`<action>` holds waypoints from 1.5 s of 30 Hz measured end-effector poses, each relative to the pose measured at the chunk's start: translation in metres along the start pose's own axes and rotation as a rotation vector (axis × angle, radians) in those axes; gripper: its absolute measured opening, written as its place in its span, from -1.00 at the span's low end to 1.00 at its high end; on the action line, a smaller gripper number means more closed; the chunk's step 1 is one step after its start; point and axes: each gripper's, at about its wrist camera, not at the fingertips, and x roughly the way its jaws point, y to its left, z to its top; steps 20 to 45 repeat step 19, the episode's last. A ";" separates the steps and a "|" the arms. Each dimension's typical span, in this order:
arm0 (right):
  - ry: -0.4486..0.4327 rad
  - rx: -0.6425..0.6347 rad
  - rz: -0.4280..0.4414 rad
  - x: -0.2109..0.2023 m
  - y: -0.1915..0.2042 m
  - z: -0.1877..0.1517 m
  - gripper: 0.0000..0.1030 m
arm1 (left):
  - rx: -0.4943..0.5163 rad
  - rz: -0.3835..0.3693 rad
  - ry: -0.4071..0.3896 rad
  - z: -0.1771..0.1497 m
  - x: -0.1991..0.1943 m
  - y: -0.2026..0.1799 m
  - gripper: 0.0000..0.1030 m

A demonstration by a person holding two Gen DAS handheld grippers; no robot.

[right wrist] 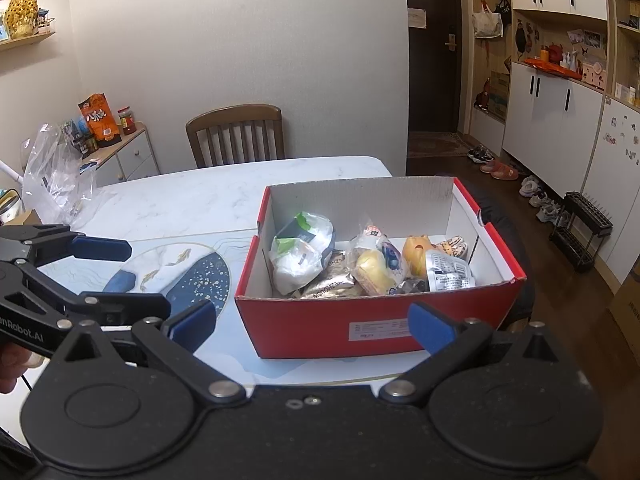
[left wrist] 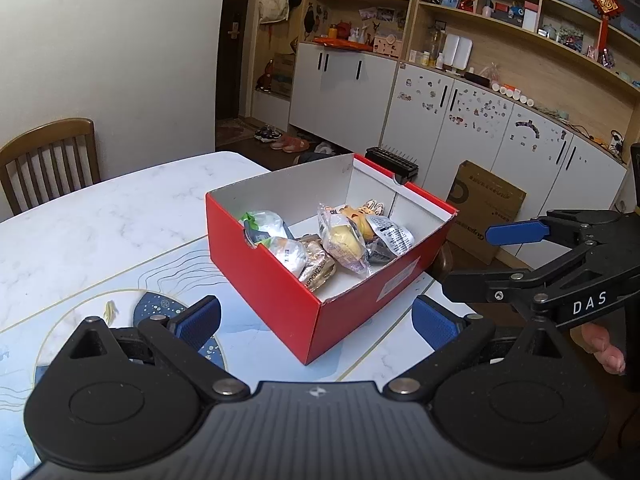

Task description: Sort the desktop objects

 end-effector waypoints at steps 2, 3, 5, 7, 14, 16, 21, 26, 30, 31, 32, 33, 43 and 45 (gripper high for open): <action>0.000 0.002 0.003 0.000 -0.001 0.000 1.00 | 0.002 -0.005 0.007 0.001 0.002 -0.001 0.98; -0.001 0.003 0.003 0.000 -0.001 0.000 1.00 | 0.008 -0.006 0.014 0.002 0.004 -0.002 0.98; -0.001 0.008 0.004 0.000 -0.002 0.000 1.00 | 0.018 0.000 0.015 0.004 0.006 -0.005 0.98; -0.005 0.014 0.002 0.000 -0.004 0.001 1.00 | 0.022 -0.001 0.009 0.005 0.007 -0.006 0.98; -0.008 0.018 -0.011 0.001 -0.016 0.002 1.00 | 0.025 0.021 -0.005 0.010 0.014 -0.013 0.98; -0.007 0.020 -0.014 0.001 -0.020 0.003 1.00 | 0.025 0.028 -0.007 0.011 0.016 -0.015 0.98; -0.008 0.022 -0.009 0.002 -0.026 0.004 0.99 | 0.022 0.044 -0.010 0.013 0.018 -0.018 0.98; -0.008 0.022 -0.009 0.002 -0.026 0.004 0.99 | 0.022 0.044 -0.010 0.013 0.018 -0.018 0.98; -0.008 0.022 -0.009 0.002 -0.026 0.004 0.99 | 0.022 0.044 -0.010 0.013 0.018 -0.018 0.98; -0.008 0.022 -0.009 0.002 -0.026 0.004 0.99 | 0.022 0.044 -0.010 0.013 0.018 -0.018 0.98; -0.008 0.022 -0.009 0.002 -0.026 0.004 0.99 | 0.022 0.044 -0.010 0.013 0.018 -0.018 0.98; -0.008 0.022 -0.009 0.002 -0.026 0.004 0.99 | 0.022 0.044 -0.010 0.013 0.018 -0.018 0.98; -0.008 0.022 -0.009 0.002 -0.026 0.004 0.99 | 0.022 0.044 -0.010 0.013 0.018 -0.018 0.98; -0.008 0.022 -0.009 0.002 -0.026 0.004 0.99 | 0.022 0.044 -0.010 0.013 0.018 -0.018 0.98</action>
